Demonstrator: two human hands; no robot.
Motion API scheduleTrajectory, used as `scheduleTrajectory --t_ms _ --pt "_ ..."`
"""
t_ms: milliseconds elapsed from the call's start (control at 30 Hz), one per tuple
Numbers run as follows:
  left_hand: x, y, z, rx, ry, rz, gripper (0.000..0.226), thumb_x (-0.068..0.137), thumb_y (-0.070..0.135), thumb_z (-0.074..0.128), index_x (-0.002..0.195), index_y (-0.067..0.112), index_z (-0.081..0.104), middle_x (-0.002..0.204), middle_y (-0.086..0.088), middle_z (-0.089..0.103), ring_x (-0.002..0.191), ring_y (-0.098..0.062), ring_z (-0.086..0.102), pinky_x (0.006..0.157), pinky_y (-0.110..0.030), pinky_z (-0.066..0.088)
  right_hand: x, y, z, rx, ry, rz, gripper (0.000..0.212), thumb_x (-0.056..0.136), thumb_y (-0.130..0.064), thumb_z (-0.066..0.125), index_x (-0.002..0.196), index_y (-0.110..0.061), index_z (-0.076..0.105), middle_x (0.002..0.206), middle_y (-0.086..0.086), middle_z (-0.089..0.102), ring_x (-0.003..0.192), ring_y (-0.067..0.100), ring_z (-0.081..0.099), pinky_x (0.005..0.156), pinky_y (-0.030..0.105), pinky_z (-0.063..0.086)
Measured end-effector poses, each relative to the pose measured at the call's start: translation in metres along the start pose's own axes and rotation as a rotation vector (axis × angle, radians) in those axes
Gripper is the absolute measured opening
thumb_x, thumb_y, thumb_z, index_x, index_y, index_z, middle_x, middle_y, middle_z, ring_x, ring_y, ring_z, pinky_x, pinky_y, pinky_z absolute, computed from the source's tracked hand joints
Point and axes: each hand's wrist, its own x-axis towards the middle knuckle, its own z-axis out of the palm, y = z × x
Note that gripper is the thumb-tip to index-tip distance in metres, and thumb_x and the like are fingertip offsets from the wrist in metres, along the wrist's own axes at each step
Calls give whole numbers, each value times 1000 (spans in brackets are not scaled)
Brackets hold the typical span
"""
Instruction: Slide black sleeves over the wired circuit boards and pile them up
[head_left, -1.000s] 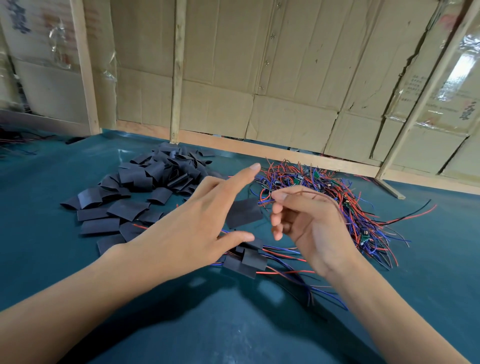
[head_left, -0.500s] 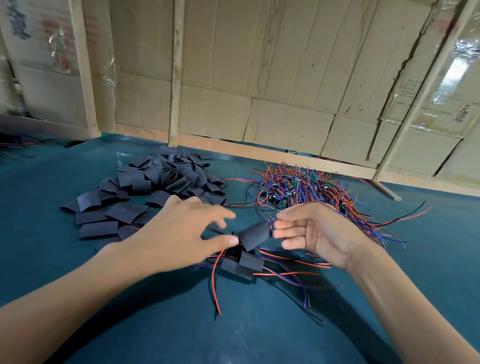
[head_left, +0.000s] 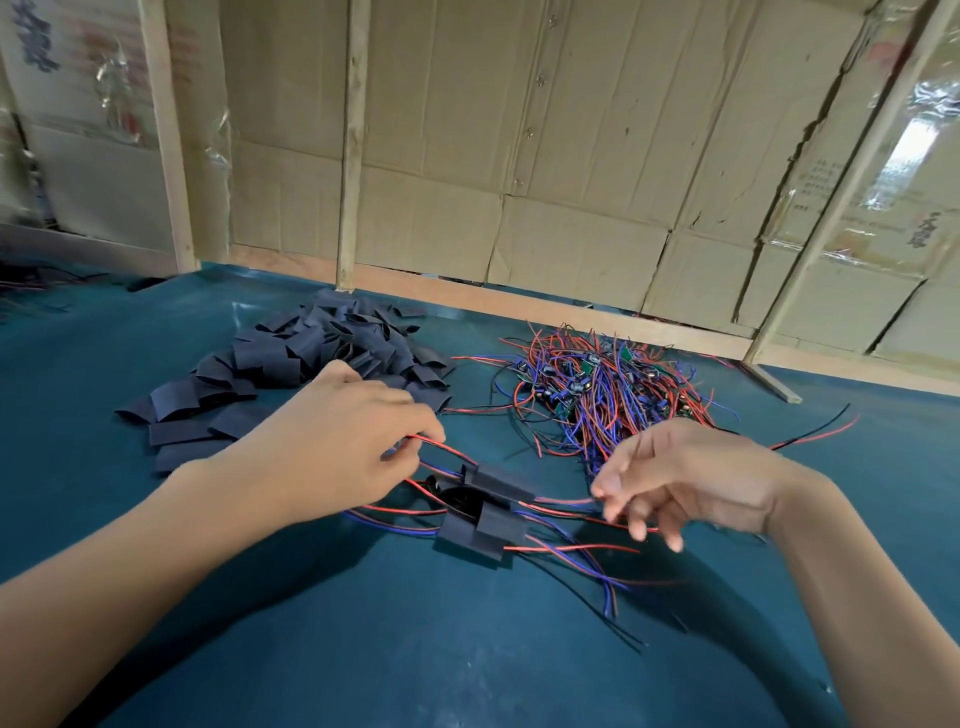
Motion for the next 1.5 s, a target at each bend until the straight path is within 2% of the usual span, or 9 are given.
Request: scheduleTrajectory --t_ms 333,533,600,767,900,1200,1300,1400,1500 --pt "-4 -20 -15 -89 -140 62 33 83 49 40 96 54 70 95 31 65 90 3 52 94 -33 34 -31 4 -38 -281 -164 9 48 67 -30 87 109 -10 75 81 5 66 65 15 58 43 22 47" --pt "-3 -42 -8 -865 17 -204 27 86 35 52 95 38 77 102 13 75 102 -5 65 93 -23 45 11 13 -28 -184 855 -430 10 87 -24 74 90 -14 75 70 -2 67 51 5 57 46 16 44" --pt "-4 -60 7 -585 136 -354 25 95 29 56 105 46 71 111 18 69 113 -9 58 100 -32 43 31 23 -12 -554 1040 -478 9 92 -26 68 96 -24 76 81 -14 70 71 0 64 72 14 50" --pt "-11 -83 33 31 -246 -628 58 92 59 52 145 36 44 142 5 48 133 -27 38 106 -48 32 64 46 -1 -966 834 -187 38 96 -33 63 129 -15 65 121 8 61 115 31 53 102 40 43" --pt "-9 -86 34 -96 -95 -583 30 88 42 66 116 30 70 93 15 54 104 -20 61 97 -44 46 60 40 -1 -890 896 -225 16 91 -25 69 78 -16 74 76 -5 65 78 23 63 70 32 50" --pt "-4 -79 21 -29 261 -601 12 97 27 54 93 17 60 90 -9 66 84 -38 62 72 -44 49 25 26 -6 -726 1098 -346 15 74 -22 72 60 -27 66 61 -15 64 63 12 60 61 28 44" --pt "-7 -75 17 -166 344 -595 12 100 33 48 93 23 47 76 -2 67 75 -35 63 70 -45 50 6 17 -18 -514 741 -494 25 75 -1 78 59 -18 68 61 -3 67 54 9 53 56 28 41" --pt "-6 -66 18 -357 397 -589 10 100 29 50 93 25 44 71 6 69 74 -5 68 69 -33 48 -9 7 -25 -666 338 -127 28 77 2 74 60 -20 74 64 -1 72 59 5 60 60 21 46" --pt "-5 -58 22 -475 374 -630 10 97 32 55 90 29 48 78 9 71 82 3 66 71 -25 45 -13 8 -31 -975 344 222 15 76 -9 72 72 -22 78 75 -4 75 76 9 69 71 28 54"
